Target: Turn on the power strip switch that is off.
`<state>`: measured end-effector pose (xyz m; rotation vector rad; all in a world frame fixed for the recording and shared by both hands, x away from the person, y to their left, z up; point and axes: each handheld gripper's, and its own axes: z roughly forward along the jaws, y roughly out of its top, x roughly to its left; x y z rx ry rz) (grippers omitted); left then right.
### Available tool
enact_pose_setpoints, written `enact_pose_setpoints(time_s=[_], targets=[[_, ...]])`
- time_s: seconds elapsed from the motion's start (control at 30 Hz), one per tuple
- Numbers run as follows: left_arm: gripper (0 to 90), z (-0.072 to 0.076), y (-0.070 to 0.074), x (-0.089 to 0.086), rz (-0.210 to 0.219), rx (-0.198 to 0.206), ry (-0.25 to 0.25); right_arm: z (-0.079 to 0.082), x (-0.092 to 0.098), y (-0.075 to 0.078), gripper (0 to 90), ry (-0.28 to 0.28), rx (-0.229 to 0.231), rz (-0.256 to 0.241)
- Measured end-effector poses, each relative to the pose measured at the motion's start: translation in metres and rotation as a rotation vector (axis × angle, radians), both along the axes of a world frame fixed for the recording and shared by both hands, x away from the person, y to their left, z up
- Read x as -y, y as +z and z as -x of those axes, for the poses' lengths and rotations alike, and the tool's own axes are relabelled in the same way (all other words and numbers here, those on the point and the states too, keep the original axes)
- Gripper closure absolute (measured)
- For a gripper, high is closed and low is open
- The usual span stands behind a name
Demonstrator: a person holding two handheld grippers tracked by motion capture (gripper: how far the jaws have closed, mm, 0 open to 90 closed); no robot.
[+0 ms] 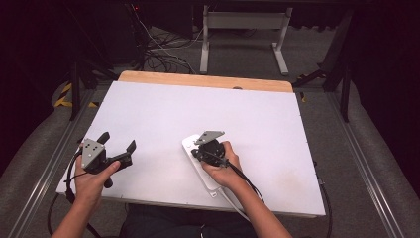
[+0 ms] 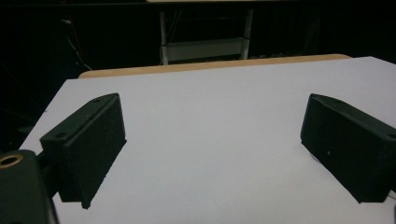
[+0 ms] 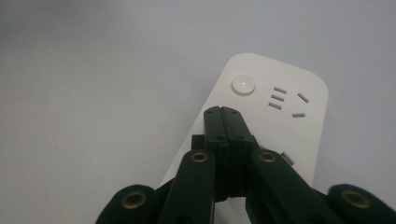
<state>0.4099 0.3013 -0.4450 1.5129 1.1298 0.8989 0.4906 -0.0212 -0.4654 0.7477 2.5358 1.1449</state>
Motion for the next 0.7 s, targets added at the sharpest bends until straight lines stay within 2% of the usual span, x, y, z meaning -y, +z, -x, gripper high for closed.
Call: enact_pose_setpoints(time_s=[0.7], targets=[[7.3, -0.0003, -0.0001, -0.0001, -0.004, 0.001, 0.000, -0.0003, 0.0002, 0.0004, 90.0, -0.004, -0.003, -0.002]])
